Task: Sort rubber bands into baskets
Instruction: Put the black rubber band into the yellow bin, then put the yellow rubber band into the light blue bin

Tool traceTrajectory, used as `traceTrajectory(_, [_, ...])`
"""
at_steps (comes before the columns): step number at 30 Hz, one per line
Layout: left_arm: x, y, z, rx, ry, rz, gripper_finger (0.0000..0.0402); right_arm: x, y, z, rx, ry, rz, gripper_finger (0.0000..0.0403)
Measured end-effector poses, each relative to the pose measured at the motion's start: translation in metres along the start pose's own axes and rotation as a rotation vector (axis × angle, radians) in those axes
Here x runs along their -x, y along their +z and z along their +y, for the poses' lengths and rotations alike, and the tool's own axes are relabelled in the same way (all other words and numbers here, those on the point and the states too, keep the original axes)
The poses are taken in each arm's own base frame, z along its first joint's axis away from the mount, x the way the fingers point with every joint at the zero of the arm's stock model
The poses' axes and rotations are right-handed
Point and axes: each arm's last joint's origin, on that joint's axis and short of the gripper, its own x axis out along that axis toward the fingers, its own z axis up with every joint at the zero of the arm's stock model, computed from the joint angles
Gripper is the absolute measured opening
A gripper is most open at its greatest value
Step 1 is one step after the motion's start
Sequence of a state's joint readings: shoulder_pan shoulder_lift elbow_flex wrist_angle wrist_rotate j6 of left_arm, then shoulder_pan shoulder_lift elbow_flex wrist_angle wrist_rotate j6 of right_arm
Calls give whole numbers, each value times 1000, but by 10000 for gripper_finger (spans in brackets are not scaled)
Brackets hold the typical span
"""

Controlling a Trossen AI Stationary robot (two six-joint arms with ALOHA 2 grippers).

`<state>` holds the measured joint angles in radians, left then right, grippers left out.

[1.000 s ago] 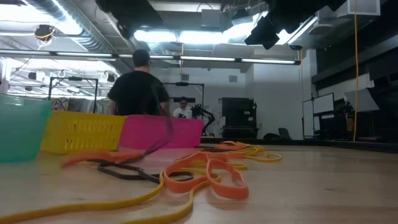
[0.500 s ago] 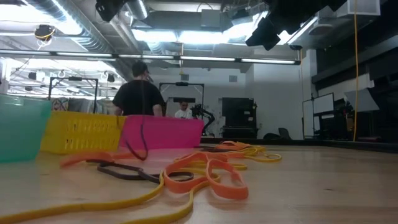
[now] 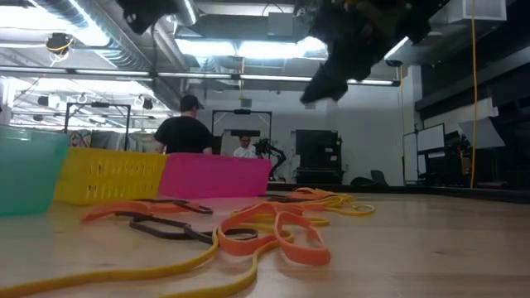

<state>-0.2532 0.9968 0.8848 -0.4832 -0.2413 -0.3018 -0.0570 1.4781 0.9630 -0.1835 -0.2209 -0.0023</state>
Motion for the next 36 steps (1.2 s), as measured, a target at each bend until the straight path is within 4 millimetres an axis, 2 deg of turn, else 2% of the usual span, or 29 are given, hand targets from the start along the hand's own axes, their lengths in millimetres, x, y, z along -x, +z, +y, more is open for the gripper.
traceTrajectory(5, [2, -18, 6, 33, 69, 186, 1, -21, -12, -3, -20, 55, 75, 156])
traceTrajectory(10, [7, -34, 12, 74, 144, 345, 1, -34, -20, -4, -33, 123, 120, 156])
traceTrajectory(16, [8, -39, 14, 150, 182, 379, 2, -38, -22, -1, -30, 148, 135, 156])
traceTrajectory(20, [7, -43, 16, 203, 222, 415, 17, -40, -23, 10, -6, 175, 146, 156])
traceTrajectory(29, [-1, -49, 16, 232, 282, 492, 121, -52, -33, 55, 101, 178, 212, 156])
traceTrajectory(36, [-8, -47, 13, 238, 267, 471, 143, -65, -57, 75, 209, 93, 365, 156])
